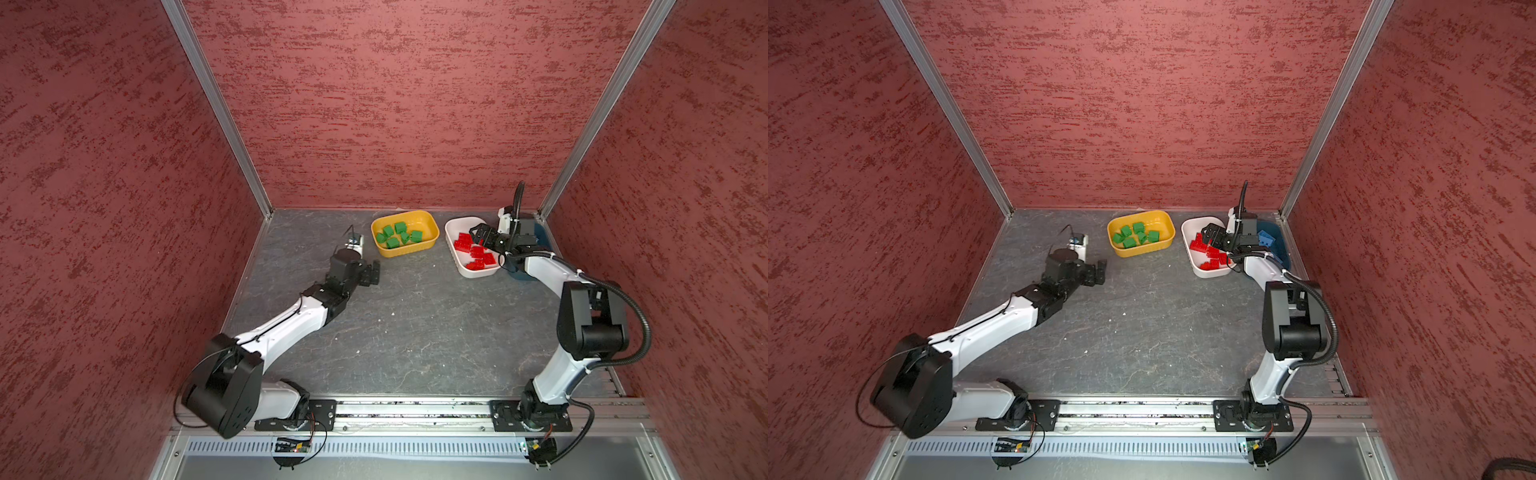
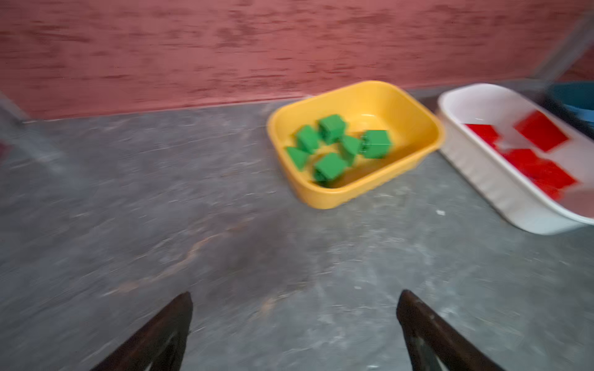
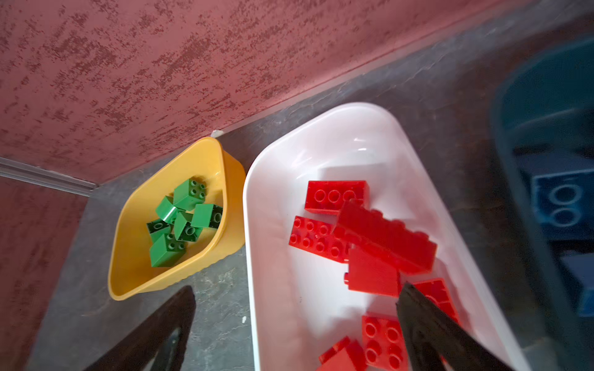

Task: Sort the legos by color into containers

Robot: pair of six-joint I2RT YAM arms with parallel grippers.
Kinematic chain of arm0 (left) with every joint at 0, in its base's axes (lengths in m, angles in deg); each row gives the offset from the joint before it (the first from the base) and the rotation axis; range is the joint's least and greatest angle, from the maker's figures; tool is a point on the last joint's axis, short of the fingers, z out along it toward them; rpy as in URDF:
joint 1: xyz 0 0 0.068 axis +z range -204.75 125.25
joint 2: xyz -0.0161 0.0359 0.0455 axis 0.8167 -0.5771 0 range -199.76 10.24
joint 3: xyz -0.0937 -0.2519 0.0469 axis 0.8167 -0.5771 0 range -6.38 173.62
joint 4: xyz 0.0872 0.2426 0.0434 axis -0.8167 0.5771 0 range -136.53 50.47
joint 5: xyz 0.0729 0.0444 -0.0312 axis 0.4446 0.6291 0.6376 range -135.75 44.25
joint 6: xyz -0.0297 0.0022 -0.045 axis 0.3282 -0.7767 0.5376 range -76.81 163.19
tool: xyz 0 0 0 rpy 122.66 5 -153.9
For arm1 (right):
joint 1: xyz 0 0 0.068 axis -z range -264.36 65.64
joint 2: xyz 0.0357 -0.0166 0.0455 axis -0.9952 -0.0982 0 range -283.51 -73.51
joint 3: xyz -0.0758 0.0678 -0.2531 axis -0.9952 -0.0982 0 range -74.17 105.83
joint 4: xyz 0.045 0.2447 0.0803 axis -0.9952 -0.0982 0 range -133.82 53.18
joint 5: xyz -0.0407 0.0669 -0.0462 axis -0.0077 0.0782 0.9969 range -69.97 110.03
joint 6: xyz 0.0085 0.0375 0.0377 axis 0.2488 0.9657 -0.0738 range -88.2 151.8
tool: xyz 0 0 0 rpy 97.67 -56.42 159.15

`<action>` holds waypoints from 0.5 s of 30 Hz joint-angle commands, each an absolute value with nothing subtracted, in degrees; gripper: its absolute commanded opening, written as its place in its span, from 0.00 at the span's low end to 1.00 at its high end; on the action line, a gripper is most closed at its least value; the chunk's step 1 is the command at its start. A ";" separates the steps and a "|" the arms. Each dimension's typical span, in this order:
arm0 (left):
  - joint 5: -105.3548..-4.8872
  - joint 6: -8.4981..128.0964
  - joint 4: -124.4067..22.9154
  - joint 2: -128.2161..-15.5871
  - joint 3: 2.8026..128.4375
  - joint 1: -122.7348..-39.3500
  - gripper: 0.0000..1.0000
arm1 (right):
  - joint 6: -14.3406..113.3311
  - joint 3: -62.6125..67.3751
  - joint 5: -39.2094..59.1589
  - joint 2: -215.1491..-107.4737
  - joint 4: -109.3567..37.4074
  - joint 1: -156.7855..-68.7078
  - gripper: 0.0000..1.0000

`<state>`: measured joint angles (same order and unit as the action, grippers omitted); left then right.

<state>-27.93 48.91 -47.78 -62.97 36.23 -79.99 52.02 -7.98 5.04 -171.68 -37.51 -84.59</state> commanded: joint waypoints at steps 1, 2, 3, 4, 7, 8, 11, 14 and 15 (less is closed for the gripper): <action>-17.11 49.54 -43.92 -58.37 31.15 -73.89 0.99 | 46.47 -15.01 17.79 -160.03 -32.23 -83.39 0.99; -19.32 49.40 -45.58 -57.04 28.45 -70.72 0.99 | 45.77 -19.88 22.71 -156.28 -29.35 -82.91 0.99; -21.46 49.00 -46.65 -55.93 26.51 -67.98 0.99 | 45.39 -24.63 27.89 -152.67 -26.25 -82.57 0.99; -22.41 49.09 -48.67 -54.97 24.73 -65.82 0.99 | 44.89 -28.92 31.55 -150.45 -23.66 -82.29 0.99; -32.47 49.92 -59.10 -53.53 18.38 -58.91 0.99 | 41.54 -40.35 39.48 -146.67 -16.41 -81.42 0.99; -35.14 50.05 -64.07 -54.12 15.76 -57.34 0.99 | 40.61 -43.21 40.29 -146.59 -14.04 -81.03 0.99; -36.82 48.47 -75.82 -58.08 13.08 -56.21 0.99 | 38.57 -50.38 37.54 -148.32 -2.71 -80.19 0.99; -37.85 46.38 -81.32 -62.57 14.16 -55.99 0.99 | 38.12 -51.57 31.53 -152.22 4.69 -78.66 0.99; -38.10 45.59 -81.22 -63.56 14.98 -56.01 0.99 | 37.09 -52.07 29.93 -153.52 8.56 -78.65 0.99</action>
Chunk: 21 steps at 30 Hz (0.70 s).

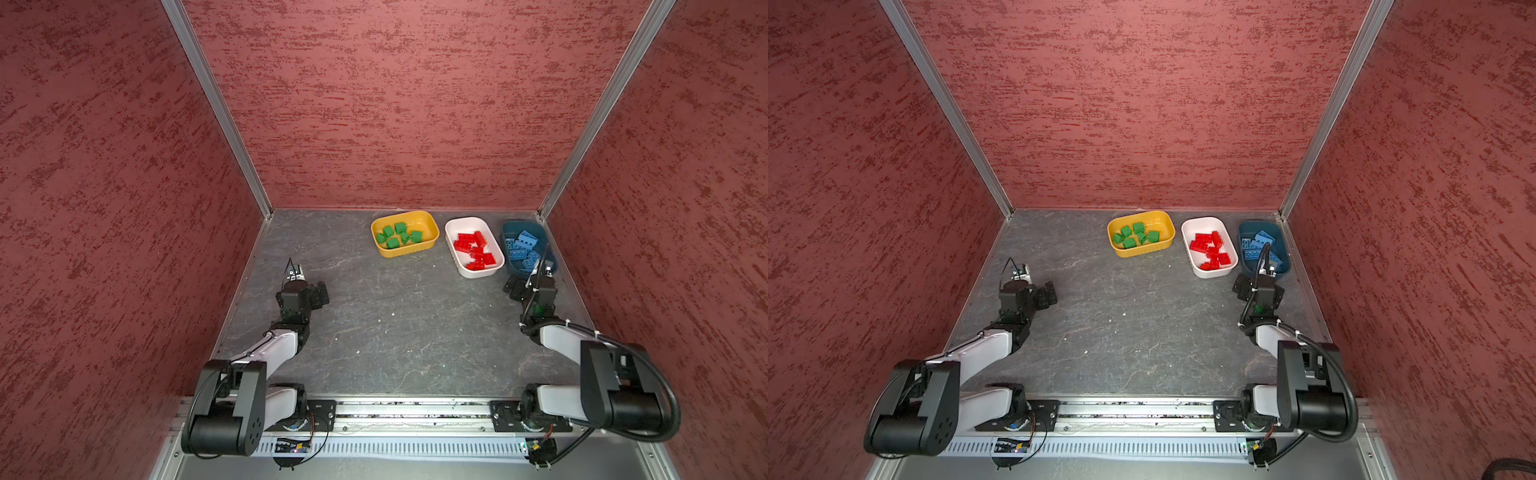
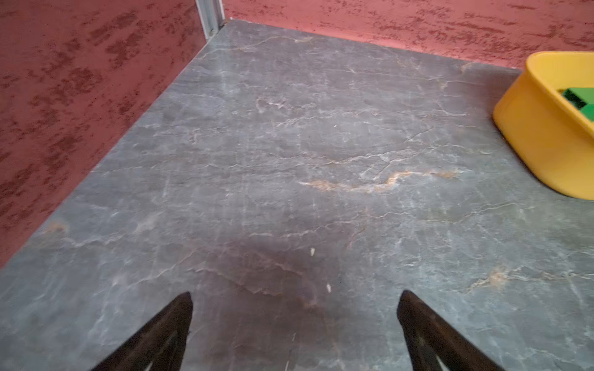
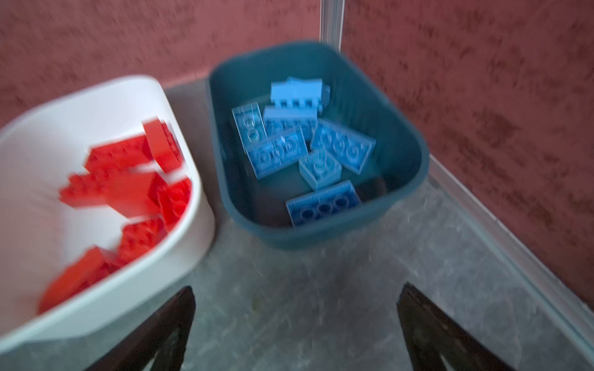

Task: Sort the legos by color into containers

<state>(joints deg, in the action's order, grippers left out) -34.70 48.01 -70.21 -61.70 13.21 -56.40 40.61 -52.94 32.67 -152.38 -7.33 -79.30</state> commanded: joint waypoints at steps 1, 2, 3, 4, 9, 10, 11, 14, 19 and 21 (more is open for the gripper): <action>-37.76 44.95 -81.82 -64.49 15.36 -56.07 0.99 | 37.52 -51.65 27.87 -154.28 9.41 -78.22 0.99; -37.20 44.31 -82.47 -65.38 15.83 -55.99 0.99 | 37.64 -51.03 25.40 -155.13 9.83 -78.07 0.99; -36.46 43.57 -84.29 -66.32 15.76 -55.97 0.99 | 37.49 -52.09 22.66 -156.22 13.23 -78.00 0.99; -36.11 42.95 -87.19 -67.54 15.61 -55.85 0.99 | 36.09 -53.64 19.27 -158.57 18.04 -78.08 0.99; -42.35 42.92 -104.53 -77.89 12.18 -54.43 0.99 | 34.78 -57.69 17.59 -161.64 27.55 -78.59 0.99; -44.85 43.08 -97.73 -76.38 14.16 -53.91 0.99 | 34.69 -57.67 18.05 -161.94 28.08 -78.74 0.99; -44.37 42.00 -101.13 -78.92 14.80 -54.12 0.99 | 34.59 -57.73 18.12 -161.59 27.59 -78.86 0.99; -42.72 43.74 -98.35 -77.67 15.05 -53.69 0.99 | 34.59 -57.92 17.78 -161.57 28.06 -78.83 0.99; -42.62 43.93 -98.67 -77.90 14.98 -53.69 0.99 | 33.27 -57.34 14.52 -161.78 27.43 -78.86 0.99; -42.66 43.76 -99.55 -78.13 14.81 -53.70 0.99 | 33.47 -57.21 14.30 -161.92 26.95 -78.87 0.99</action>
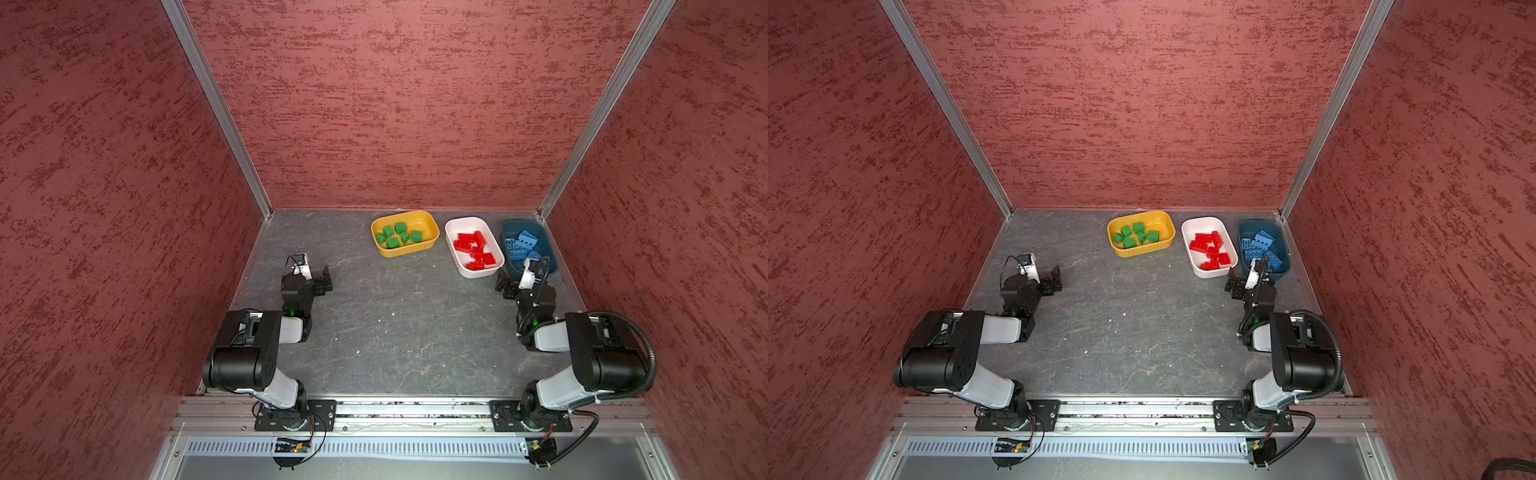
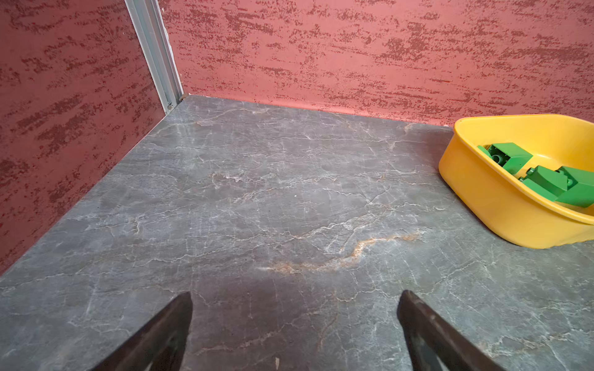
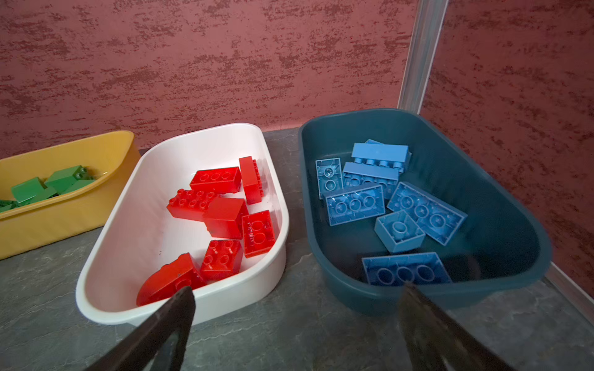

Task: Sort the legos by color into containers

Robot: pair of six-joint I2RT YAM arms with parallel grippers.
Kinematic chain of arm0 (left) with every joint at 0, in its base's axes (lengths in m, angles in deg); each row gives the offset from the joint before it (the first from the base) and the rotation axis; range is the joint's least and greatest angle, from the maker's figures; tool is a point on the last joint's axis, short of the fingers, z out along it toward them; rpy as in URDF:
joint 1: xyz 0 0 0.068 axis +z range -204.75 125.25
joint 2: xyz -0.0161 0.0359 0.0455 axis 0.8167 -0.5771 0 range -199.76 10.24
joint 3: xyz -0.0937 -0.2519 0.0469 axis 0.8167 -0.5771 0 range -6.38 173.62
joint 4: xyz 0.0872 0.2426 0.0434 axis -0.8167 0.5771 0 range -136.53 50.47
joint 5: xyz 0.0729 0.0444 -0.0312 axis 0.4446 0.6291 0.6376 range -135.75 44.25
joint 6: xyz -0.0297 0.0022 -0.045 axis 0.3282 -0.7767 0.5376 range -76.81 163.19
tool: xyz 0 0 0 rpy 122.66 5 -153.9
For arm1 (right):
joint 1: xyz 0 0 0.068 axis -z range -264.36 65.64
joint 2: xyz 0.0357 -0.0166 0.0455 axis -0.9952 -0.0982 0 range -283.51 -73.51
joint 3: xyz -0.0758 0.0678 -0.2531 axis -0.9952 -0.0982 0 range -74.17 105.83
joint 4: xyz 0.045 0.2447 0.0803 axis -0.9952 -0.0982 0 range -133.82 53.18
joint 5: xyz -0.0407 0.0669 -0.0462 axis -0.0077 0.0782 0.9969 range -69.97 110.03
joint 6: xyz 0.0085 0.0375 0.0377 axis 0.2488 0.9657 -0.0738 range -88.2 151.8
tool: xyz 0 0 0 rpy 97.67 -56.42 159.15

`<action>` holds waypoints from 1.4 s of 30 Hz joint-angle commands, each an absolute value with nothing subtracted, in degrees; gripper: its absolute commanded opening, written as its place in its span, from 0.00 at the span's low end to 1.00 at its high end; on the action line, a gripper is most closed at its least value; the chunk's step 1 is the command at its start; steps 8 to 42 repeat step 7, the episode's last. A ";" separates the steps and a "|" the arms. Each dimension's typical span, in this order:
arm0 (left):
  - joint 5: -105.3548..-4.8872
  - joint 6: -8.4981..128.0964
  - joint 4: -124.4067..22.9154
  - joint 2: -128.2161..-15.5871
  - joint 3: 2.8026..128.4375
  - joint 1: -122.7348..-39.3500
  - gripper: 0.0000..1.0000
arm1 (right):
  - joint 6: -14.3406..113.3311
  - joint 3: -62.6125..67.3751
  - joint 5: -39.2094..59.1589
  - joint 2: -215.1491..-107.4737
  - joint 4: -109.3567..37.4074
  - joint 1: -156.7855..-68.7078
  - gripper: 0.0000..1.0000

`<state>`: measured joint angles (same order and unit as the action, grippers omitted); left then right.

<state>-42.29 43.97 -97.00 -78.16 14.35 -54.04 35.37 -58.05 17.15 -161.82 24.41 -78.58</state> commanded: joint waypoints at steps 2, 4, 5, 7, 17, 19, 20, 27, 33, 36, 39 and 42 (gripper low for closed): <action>-42.63 44.03 -98.53 -77.77 15.00 -53.63 0.99 | 33.42 -57.07 14.30 -161.90 26.92 -78.87 0.99; -42.67 43.94 -97.93 -77.57 15.06 -53.70 0.99 | 33.32 -57.21 14.35 -161.87 26.98 -78.88 0.99; -42.60 44.06 -98.66 -77.79 14.94 -53.65 0.99 | 33.38 -57.27 14.37 -161.83 27.12 -78.85 0.99; -42.62 43.92 -98.17 -77.61 14.98 -53.69 1.00 | 33.39 -57.71 14.40 -161.61 27.59 -78.85 0.99; -42.62 43.92 -98.17 -77.61 14.98 -53.69 1.00 | 33.39 -57.71 14.40 -161.61 27.59 -78.85 0.99; -42.62 43.92 -98.17 -77.61 14.98 -53.69 1.00 | 33.39 -57.71 14.40 -161.61 27.59 -78.85 0.99; -42.62 43.92 -98.17 -77.61 14.98 -53.69 1.00 | 33.39 -57.71 14.40 -161.61 27.59 -78.85 0.99; -42.62 43.92 -98.17 -77.61 14.98 -53.69 1.00 | 33.39 -57.71 14.40 -161.61 27.59 -78.85 0.99; -42.62 43.92 -98.17 -77.61 14.98 -53.69 1.00 | 33.39 -57.71 14.40 -161.61 27.59 -78.85 0.99; -42.62 43.92 -98.17 -77.61 14.98 -53.69 1.00 | 33.39 -57.71 14.40 -161.61 27.59 -78.85 0.99; -42.62 43.92 -98.17 -77.61 14.98 -53.69 1.00 | 33.39 -57.71 14.40 -161.61 27.59 -78.85 0.99; -42.62 43.92 -98.17 -77.61 14.98 -53.69 1.00 | 33.39 -57.71 14.40 -161.61 27.59 -78.85 0.99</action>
